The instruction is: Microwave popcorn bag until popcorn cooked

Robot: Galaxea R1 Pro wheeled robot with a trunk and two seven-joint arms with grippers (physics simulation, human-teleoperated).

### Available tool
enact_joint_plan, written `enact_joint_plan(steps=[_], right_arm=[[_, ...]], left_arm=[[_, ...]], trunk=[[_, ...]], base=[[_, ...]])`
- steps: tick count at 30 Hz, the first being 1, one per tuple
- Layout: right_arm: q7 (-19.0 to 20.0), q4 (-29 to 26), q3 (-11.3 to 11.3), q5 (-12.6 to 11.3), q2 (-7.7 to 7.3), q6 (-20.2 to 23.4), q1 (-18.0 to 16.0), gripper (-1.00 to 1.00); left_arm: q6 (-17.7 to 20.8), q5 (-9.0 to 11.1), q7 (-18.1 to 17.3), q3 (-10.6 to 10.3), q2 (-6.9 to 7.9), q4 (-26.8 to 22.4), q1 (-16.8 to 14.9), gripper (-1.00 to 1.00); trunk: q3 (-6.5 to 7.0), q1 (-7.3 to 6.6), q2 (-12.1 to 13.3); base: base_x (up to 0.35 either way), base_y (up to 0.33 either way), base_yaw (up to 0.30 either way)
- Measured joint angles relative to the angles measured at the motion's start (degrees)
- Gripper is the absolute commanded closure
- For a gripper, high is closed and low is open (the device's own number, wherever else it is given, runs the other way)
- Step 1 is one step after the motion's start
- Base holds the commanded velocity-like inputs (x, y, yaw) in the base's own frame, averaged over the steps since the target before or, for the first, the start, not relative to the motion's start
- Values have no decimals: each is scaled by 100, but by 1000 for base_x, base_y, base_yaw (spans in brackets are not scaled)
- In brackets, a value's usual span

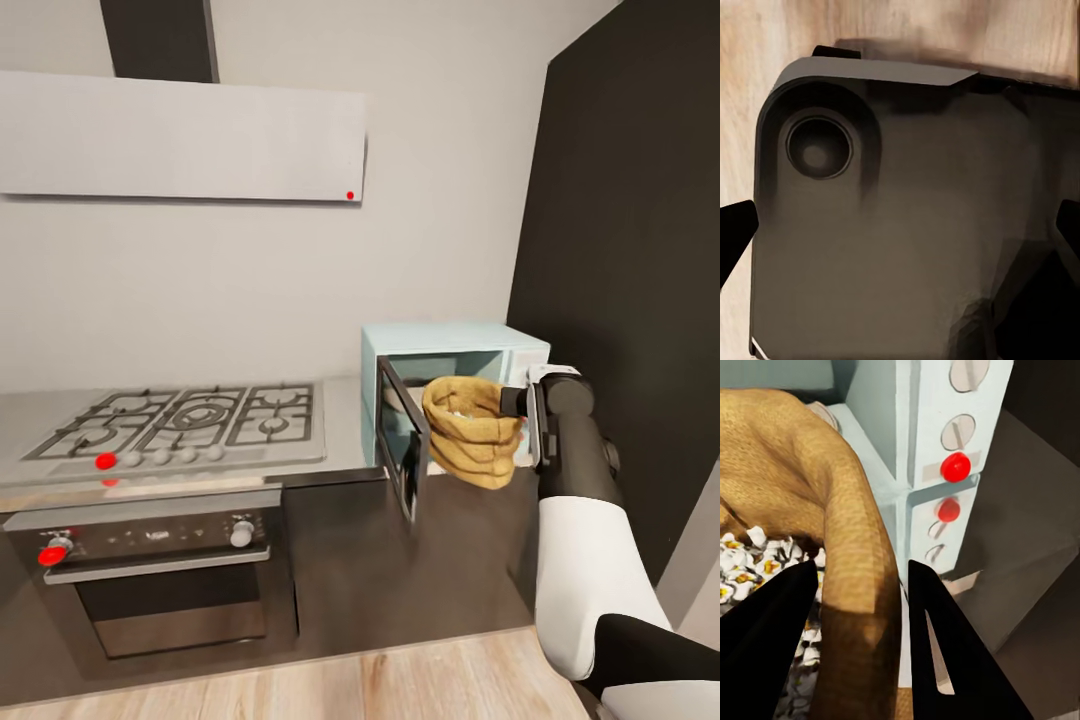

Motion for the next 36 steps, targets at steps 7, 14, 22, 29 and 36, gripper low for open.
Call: enact_joint_plan(steps=[7, 14, 22, 29, 36], right_arm=[[0, -124, 0, 0, -17, 0, 0, 100], [0, -202, -1, -6, -19, 0, 0, 100], [0, -384, 7, -10, -12, 0, 0, 100], [0, -327, 8, -18, -8, 0, 0, 100], [0, -317, 6, -16, -12, 0, 0, 100]], left_arm=[[0, -1, -2, 0, 0, 0, 0, -100], [0, 2, -2, 3, 0, 0, 3, -100], [0, 0, -2, 0, 0, 0, 0, -100], [0, 2, -2, 0, 0, 0, 0, -100], [0, 1, -2, 0, 0, 0, 0, -100]], trunk=[[0, 2, 0], [0, 2, 0], [0, 0, 0], [0, 0, 0], [0, 0, 0]], base=[[132, 0, 0], [2, 0, 0], [156, 0, 0], [213, 0, 0], [211, 0, 0]])
